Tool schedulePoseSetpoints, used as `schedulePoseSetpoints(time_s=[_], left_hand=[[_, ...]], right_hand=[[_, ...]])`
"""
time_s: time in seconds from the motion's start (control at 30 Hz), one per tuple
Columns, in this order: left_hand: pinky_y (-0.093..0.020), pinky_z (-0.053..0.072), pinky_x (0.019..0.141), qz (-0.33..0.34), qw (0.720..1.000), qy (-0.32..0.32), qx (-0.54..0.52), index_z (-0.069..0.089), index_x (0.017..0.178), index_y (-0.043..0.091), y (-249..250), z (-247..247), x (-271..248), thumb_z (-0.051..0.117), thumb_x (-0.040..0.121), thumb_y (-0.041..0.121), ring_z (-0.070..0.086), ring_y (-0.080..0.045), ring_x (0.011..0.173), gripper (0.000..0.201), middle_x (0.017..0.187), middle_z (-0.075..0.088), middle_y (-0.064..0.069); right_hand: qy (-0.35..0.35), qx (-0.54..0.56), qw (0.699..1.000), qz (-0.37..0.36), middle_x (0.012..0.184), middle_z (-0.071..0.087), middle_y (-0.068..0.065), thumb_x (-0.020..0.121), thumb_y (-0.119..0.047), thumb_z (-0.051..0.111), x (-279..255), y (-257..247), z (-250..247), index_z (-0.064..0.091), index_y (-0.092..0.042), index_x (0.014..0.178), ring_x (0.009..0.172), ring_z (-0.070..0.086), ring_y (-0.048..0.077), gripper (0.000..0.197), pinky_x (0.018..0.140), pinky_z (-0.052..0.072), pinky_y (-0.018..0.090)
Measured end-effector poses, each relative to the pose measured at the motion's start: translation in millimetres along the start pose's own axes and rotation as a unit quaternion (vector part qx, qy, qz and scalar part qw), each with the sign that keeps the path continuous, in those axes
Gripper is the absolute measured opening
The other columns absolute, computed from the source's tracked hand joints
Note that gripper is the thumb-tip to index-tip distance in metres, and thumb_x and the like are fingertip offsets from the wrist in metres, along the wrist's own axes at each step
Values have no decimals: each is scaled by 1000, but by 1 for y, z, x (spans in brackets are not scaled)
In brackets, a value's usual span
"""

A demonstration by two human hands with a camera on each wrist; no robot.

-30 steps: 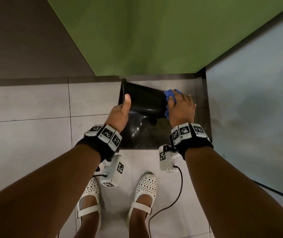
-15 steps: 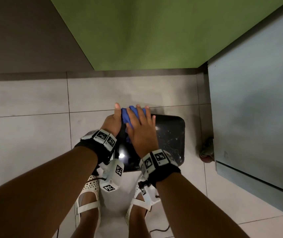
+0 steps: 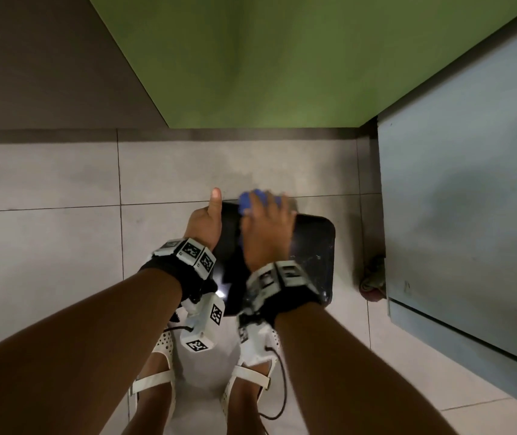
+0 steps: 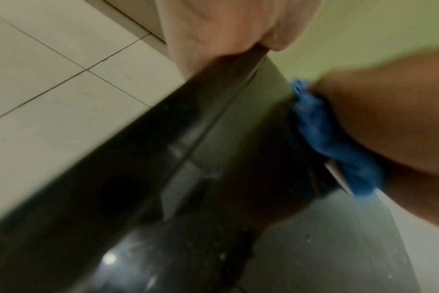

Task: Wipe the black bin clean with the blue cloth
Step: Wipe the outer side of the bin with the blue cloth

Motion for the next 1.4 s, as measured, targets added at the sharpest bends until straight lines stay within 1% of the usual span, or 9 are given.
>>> schedulePoseSetpoints(time_s=[0.07,0.27,0.4,0.6,0.73,0.83,1.03,1.2,1.4], left_hand=[[-25,32,77,0,1000,-5,-17,62,84,2,1,1,-3,16,98,50,48,-20,86,68,81,55,-10],[-25,31,76,9,1000,1,-19,58,69,7,2,-1,-4,16,98,50,48,-22,84,66,78,55,-11],[-27,30,76,0,1000,18,1,49,62,7,3,-3,-3,16,98,51,45,-23,82,65,85,50,-17],[-27,31,74,-1,1000,16,-19,49,80,6,-1,-2,-1,17,96,54,43,-22,79,60,69,46,-10],[-27,32,69,6,999,26,-28,46,65,9,1,-1,-1,18,96,53,42,-22,64,61,64,44,-7],[-28,31,71,2,999,33,-25,41,61,11,0,-2,-2,18,96,53,43,-23,73,60,58,38,-2],[-26,31,76,1,999,27,-35,48,61,8,-1,-2,-4,19,97,51,46,-22,84,63,71,52,-10],[-28,35,62,8,999,22,-28,46,57,12,-2,-2,-5,20,97,51,49,-23,81,62,65,52,-8],[-29,31,73,6,1000,25,-2,48,71,5,-2,-2,-1,18,96,54,44,-23,78,62,61,41,-5]], right_hand=[[-5,38,998,-44,152,27,9,96,-34,30,-9,-24,11,36,-19,140,144,9,32,47,116,5,52],[-4,-18,995,-101,154,21,8,92,-42,19,-16,0,12,26,-23,144,144,7,32,55,114,6,51],[-6,-32,999,-19,156,15,7,97,-39,29,-11,32,3,23,-27,145,145,2,32,51,115,3,51],[1,-60,996,71,157,9,8,99,-31,30,-8,88,-22,20,-21,146,145,-4,30,48,117,3,47],[-5,-20,991,130,157,6,9,100,-32,28,-5,103,-33,17,-22,146,145,-6,32,49,117,5,48],[19,2,977,210,158,3,9,100,-34,27,-3,90,-30,18,-24,146,144,-7,35,48,116,4,51],[-4,-12,999,-35,158,6,7,94,-37,18,-26,-8,21,15,-26,147,143,-8,33,54,115,-1,51],[6,-95,989,-114,152,27,14,94,-37,23,-42,6,26,24,-23,143,139,9,35,51,107,14,53],[-3,-86,996,34,157,3,11,94,-43,15,-45,87,0,10,-24,147,142,-7,35,56,115,6,53]])
Point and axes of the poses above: each hand's wrist, its own x-axis towards the middle knuckle, its own z-axis out of the palm, y = z × x, the point moved 5 cm from there along x, towards the middle knuckle
